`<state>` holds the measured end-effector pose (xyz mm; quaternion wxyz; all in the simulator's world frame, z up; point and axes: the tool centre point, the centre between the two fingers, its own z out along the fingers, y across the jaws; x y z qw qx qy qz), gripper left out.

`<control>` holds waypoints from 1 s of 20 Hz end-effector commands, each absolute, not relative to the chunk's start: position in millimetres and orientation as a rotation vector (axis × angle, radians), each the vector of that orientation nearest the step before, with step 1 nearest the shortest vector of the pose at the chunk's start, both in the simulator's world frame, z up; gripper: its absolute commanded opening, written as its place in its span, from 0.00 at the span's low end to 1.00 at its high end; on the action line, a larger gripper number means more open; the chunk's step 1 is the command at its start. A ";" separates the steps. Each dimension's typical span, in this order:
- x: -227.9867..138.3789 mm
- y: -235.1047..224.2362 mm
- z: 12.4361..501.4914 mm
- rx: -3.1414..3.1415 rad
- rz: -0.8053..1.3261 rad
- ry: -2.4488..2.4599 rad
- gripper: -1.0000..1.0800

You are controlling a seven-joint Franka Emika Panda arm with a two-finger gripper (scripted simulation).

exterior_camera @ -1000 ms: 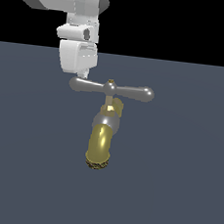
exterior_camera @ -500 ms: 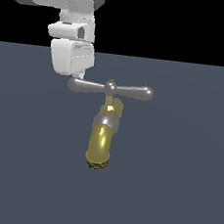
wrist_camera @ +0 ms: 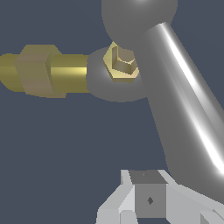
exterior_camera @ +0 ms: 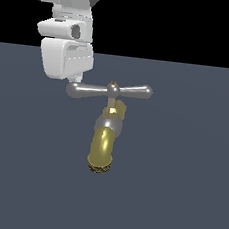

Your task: Turn on the faucet by rotating a designated handle.

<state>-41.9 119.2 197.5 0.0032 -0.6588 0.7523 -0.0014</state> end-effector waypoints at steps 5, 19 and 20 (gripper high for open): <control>-68.8 127.6 197.5 -2.078 0.000 2.357 0.00; -99.6 103.6 197.4 -2.070 -0.004 2.360 0.00; -102.9 101.8 197.5 -2.070 -0.004 2.360 0.00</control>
